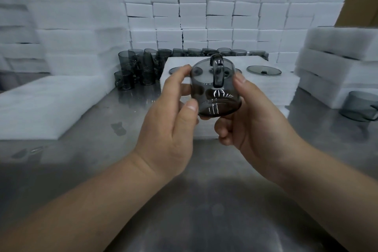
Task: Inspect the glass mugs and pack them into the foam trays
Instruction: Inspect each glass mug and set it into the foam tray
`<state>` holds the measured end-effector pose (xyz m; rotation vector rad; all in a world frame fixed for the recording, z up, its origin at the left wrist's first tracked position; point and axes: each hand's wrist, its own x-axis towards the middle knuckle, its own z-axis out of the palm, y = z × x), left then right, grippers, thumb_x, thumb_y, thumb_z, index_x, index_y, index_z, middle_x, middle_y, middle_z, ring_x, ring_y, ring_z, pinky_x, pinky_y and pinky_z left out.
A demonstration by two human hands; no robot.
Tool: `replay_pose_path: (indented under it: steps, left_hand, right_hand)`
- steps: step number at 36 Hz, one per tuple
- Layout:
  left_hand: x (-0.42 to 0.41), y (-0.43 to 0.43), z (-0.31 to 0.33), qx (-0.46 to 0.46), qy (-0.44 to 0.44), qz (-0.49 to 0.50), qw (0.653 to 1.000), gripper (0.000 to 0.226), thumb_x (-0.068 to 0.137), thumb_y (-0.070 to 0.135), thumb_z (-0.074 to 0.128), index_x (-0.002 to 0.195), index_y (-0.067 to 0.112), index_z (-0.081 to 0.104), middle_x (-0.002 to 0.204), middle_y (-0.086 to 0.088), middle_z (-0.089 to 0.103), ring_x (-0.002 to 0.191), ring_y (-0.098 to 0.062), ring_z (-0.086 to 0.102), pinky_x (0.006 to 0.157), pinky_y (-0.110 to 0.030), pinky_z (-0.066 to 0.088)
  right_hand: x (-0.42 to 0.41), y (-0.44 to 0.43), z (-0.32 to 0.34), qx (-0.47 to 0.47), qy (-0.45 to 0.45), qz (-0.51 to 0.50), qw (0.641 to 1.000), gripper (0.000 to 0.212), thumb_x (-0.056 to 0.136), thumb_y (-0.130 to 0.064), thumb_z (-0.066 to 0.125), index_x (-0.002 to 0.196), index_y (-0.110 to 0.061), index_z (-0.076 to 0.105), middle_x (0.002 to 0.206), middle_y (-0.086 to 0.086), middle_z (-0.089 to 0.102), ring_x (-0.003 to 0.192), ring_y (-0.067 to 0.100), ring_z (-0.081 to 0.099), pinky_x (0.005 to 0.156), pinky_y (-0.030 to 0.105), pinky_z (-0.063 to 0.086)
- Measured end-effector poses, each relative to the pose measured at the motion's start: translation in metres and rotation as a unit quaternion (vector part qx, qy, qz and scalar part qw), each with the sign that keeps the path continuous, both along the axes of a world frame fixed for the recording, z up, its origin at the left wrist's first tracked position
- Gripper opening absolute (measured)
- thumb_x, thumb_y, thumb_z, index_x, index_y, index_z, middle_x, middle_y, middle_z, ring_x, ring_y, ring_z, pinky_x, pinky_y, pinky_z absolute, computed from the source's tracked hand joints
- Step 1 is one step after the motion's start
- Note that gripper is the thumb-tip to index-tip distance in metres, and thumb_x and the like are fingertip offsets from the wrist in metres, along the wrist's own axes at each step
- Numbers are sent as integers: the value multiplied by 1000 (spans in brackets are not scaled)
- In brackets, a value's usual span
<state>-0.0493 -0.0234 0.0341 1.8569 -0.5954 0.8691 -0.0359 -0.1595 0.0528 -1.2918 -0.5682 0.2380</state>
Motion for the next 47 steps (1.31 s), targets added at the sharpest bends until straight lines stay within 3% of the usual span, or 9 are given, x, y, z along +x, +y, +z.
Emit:
replay_pose_path:
  steps: [5,13,47]
  left_hand:
    - [-3,-1,2,4,11,0,1000,51,81,41,30,130,29,34,101,7,60,72,-7,58,65,-22,38]
    - [-6,-3,6,7,22,9,1000,45,76,46,31,121,41,33,104,6,60,71,-6,59,63,-13,39]
    - [-9,-5,7,2,8,37,999,44,75,50,38,118,39,32,109,14,50,74,-23,58,64,-34,49]
  right_hand:
    - [-1,0,0,5,-4,0,1000,34,77,-52,44,71,-33,71,70,-1,65,47,10,44,44,21,34]
    - [-1,0,1,5,3,3,1000,37,76,-53,44,72,-29,71,69,-3,65,46,10,46,43,21,36]
    - [-4,0,2,-9,-2,-15,1000,35,75,-52,47,75,-26,71,70,-2,67,48,9,48,47,22,37]
